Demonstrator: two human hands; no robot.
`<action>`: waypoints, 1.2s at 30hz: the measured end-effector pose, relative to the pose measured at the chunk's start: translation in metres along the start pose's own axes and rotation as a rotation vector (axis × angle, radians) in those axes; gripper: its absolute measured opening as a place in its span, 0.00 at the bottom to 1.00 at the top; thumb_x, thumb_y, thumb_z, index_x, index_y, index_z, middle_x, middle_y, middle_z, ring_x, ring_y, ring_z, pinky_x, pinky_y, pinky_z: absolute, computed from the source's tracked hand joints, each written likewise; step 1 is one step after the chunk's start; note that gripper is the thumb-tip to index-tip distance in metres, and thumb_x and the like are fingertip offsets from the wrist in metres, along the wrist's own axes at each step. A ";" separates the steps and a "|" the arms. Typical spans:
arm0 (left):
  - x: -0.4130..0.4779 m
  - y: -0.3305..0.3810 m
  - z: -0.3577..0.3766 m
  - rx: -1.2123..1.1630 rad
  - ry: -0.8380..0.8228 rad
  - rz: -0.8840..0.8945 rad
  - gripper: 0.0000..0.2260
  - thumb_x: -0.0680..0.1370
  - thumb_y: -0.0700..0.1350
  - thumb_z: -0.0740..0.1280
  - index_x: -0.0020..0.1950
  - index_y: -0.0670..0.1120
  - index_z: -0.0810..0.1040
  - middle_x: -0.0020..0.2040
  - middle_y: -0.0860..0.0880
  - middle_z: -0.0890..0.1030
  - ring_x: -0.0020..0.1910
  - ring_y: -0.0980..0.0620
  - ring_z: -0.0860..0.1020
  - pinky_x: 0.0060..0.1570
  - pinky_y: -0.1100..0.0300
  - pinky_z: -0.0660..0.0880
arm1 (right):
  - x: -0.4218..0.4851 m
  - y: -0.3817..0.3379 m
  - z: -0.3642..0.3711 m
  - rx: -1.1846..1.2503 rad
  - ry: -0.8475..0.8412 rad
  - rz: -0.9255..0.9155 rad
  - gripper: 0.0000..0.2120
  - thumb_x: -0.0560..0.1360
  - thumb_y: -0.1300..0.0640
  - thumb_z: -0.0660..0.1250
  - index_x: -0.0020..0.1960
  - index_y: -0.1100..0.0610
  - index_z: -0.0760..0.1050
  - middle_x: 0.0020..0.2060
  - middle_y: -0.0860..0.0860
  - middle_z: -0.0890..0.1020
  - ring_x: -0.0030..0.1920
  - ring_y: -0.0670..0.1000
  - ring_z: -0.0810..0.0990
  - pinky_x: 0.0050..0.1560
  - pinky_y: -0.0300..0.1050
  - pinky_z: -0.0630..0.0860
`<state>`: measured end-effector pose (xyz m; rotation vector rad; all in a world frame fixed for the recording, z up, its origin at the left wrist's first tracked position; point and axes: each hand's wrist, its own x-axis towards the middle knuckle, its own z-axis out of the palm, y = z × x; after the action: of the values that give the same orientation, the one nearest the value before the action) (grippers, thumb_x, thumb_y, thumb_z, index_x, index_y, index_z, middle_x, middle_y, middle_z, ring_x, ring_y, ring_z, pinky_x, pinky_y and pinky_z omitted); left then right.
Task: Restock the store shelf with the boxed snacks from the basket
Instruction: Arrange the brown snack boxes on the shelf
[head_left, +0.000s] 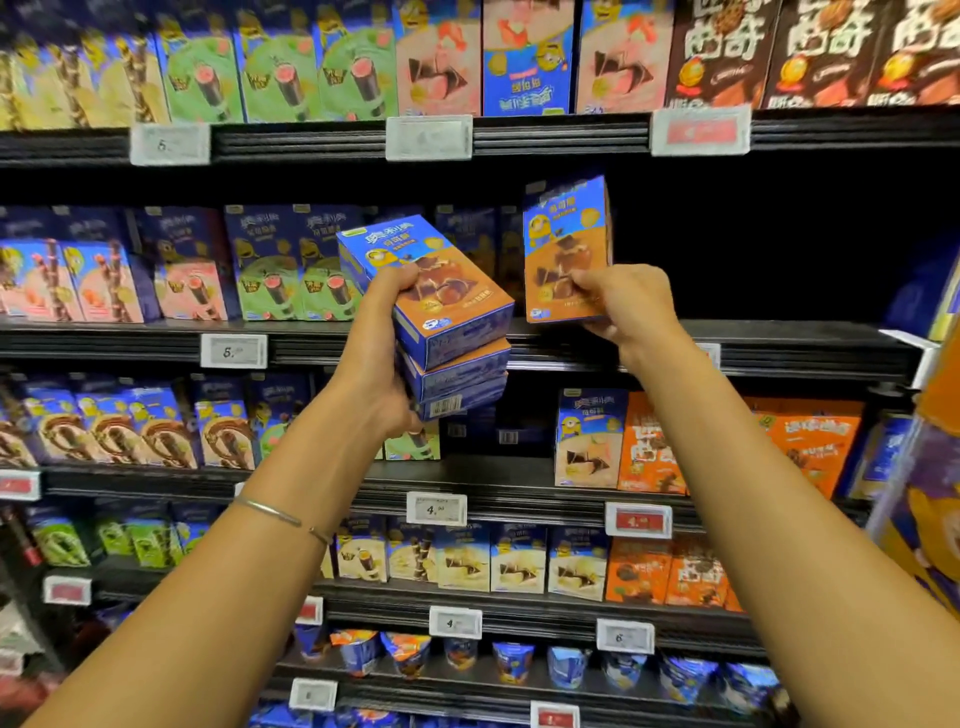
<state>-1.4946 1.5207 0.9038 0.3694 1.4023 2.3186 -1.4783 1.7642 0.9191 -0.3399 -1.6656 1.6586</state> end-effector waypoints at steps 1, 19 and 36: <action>0.000 0.000 -0.001 -0.006 -0.005 0.005 0.17 0.72 0.65 0.72 0.41 0.54 0.90 0.54 0.49 0.89 0.46 0.44 0.88 0.52 0.37 0.82 | 0.010 0.004 -0.001 -0.084 0.000 -0.041 0.08 0.70 0.57 0.76 0.46 0.55 0.80 0.42 0.51 0.86 0.44 0.49 0.87 0.40 0.46 0.84; 0.025 -0.006 0.026 -0.058 0.014 0.095 0.16 0.74 0.63 0.73 0.48 0.53 0.90 0.57 0.48 0.88 0.53 0.41 0.88 0.51 0.36 0.82 | 0.115 0.034 0.011 -0.941 -0.038 -0.213 0.12 0.75 0.51 0.72 0.48 0.55 0.70 0.42 0.54 0.75 0.33 0.51 0.70 0.31 0.40 0.63; 0.034 0.018 0.007 -0.043 -0.030 0.039 0.19 0.76 0.63 0.72 0.59 0.52 0.86 0.61 0.46 0.87 0.60 0.40 0.85 0.62 0.29 0.76 | 0.122 0.046 0.044 -1.085 0.020 -0.186 0.07 0.77 0.54 0.67 0.46 0.57 0.73 0.43 0.57 0.74 0.42 0.59 0.73 0.43 0.48 0.68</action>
<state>-1.5255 1.5351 0.9233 0.4210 1.3406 2.3601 -1.6051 1.8175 0.9189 -0.6707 -2.3631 0.4809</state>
